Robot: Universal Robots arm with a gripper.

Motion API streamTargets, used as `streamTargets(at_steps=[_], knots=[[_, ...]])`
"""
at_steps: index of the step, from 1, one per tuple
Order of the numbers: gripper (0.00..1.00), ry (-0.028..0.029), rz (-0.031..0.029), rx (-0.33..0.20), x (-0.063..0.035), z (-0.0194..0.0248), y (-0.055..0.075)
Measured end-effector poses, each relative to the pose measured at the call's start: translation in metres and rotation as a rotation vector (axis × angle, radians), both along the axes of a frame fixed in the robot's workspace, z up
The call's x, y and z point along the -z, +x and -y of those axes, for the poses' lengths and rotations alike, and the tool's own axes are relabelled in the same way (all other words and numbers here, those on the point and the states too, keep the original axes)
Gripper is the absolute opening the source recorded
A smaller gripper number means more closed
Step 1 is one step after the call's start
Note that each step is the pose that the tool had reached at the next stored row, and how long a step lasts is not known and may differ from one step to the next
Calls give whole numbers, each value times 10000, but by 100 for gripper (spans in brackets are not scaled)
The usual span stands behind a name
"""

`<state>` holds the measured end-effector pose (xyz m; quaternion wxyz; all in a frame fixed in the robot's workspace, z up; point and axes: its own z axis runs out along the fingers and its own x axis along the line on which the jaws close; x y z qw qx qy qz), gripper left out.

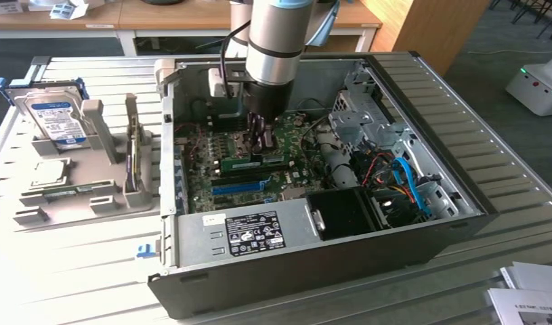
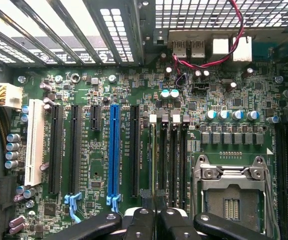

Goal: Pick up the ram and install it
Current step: 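Insert the ram into the slot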

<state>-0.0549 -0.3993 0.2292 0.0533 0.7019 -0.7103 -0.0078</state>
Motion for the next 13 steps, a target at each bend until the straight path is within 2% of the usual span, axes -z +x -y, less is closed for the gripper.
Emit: streamTargets(at_steps=[13], knots=[[12,6,14,163,3,-1,0]])
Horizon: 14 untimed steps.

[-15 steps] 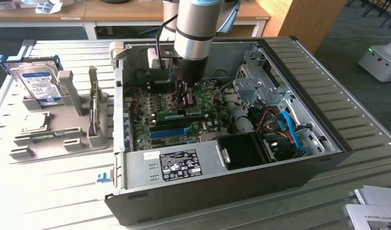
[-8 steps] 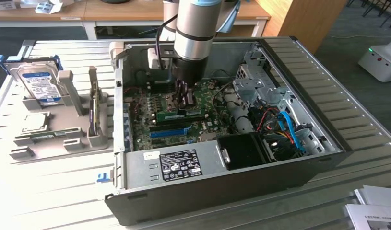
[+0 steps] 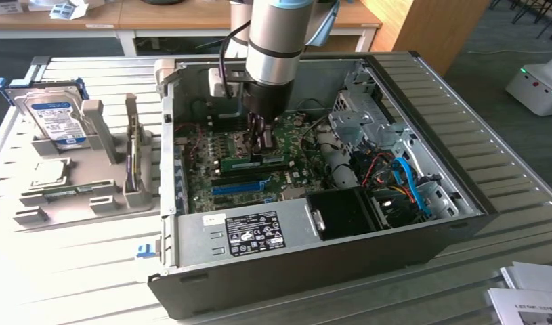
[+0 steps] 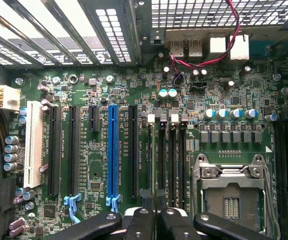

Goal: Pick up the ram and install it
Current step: 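Insert the ram into the slot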

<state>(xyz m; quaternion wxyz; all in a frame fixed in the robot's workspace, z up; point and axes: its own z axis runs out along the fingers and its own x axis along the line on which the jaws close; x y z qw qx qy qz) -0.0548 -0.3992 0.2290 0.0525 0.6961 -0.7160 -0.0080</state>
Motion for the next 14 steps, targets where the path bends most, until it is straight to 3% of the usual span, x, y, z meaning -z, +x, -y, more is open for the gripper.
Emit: streamTargets(at_steps=[14], knots=[[12,-1,11,1,18,0,-1]])
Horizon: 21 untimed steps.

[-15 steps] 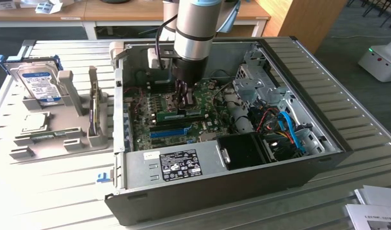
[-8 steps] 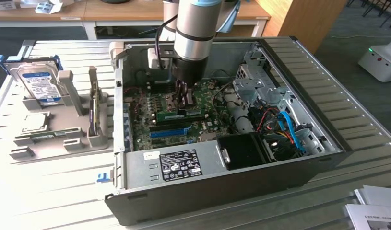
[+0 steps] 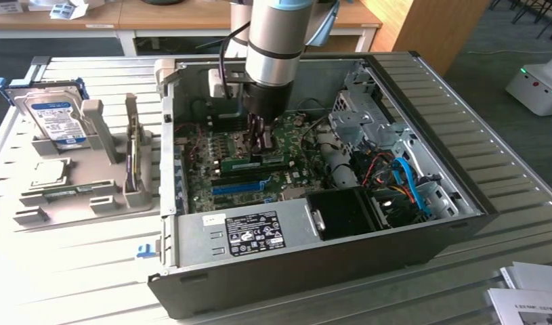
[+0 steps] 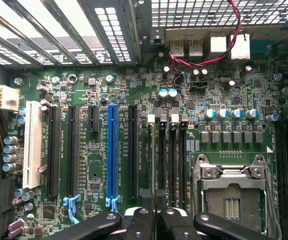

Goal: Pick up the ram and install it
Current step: 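Insert the ram into the slot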

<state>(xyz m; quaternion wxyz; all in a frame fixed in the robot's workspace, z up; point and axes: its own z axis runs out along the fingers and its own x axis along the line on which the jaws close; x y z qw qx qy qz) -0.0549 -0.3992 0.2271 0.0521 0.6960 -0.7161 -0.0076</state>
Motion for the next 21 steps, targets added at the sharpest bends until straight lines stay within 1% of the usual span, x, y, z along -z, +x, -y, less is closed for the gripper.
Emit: streamTargets(at_steps=[5,6,9,21], knots=[[12,2,-3,1,-2,0,0],[12,2,-9,0,-6,0,1],[12,3,-52,-3,-22,-1,2],[12,0,-56,-6,-24,0,-1]])
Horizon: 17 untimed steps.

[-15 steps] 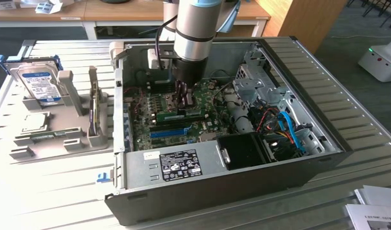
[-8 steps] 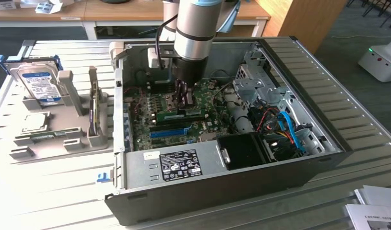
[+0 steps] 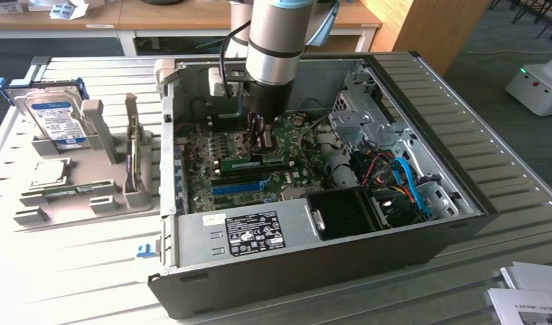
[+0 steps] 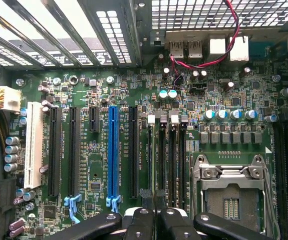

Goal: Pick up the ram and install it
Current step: 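Insert the ram into the slot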

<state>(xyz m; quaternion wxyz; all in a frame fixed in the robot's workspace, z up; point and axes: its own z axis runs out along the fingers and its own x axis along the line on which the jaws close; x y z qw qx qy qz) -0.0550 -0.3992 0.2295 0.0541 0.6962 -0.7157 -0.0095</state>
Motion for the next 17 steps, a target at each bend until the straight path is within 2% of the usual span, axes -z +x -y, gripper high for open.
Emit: streamTargets(at_steps=[17], knots=[[12,0,-1,-151,7,0,0]])
